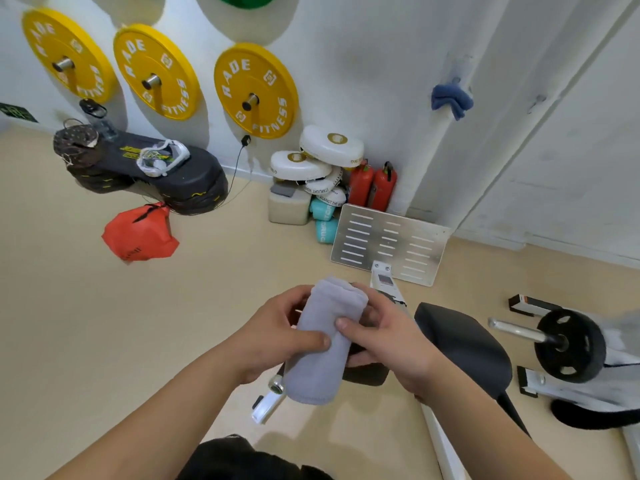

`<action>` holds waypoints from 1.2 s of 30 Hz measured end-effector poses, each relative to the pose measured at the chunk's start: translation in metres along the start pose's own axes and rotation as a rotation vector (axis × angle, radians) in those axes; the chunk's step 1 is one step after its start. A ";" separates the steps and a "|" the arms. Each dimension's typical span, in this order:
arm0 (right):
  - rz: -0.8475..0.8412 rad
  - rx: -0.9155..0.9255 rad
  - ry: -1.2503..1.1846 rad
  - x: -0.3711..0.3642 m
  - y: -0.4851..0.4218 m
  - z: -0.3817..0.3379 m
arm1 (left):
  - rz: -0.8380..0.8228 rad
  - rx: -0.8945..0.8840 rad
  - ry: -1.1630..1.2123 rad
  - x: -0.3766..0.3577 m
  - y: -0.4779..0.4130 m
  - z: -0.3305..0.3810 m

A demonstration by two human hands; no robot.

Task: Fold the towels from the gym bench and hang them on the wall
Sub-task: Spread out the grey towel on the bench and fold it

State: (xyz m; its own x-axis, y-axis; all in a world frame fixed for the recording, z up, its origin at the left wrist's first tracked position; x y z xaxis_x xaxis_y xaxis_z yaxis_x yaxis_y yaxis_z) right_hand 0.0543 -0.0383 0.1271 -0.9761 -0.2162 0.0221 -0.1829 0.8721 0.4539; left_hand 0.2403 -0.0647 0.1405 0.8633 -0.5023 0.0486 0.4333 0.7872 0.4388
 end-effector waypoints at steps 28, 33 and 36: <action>0.415 -0.115 -0.259 -0.072 -0.354 -0.172 | -0.100 0.010 0.235 0.379 -0.273 0.073; 0.492 -0.083 -0.230 0.035 -0.373 -0.185 | -0.174 0.081 0.192 0.328 -0.378 0.125; 0.518 -0.056 -0.195 0.096 -0.386 -0.206 | -0.218 0.084 0.165 0.303 -0.436 0.166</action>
State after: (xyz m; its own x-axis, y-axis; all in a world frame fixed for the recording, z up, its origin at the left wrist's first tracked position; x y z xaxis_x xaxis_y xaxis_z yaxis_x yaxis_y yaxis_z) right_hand 0.0552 -0.4864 0.1375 -0.9413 0.3247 0.0925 0.3284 0.8170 0.4739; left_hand 0.2697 -0.6196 0.1124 0.7857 -0.5857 -0.1990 0.5962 0.6310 0.4964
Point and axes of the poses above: each hand's wrist, its own y-axis away from the middle knuckle, its own x-axis out of the back of the hand, z = x × y, the point moved 5 cm from there along -y, towards the middle knuckle, and after that the axes turned 3 degrees about y, right-handed, at the moved point
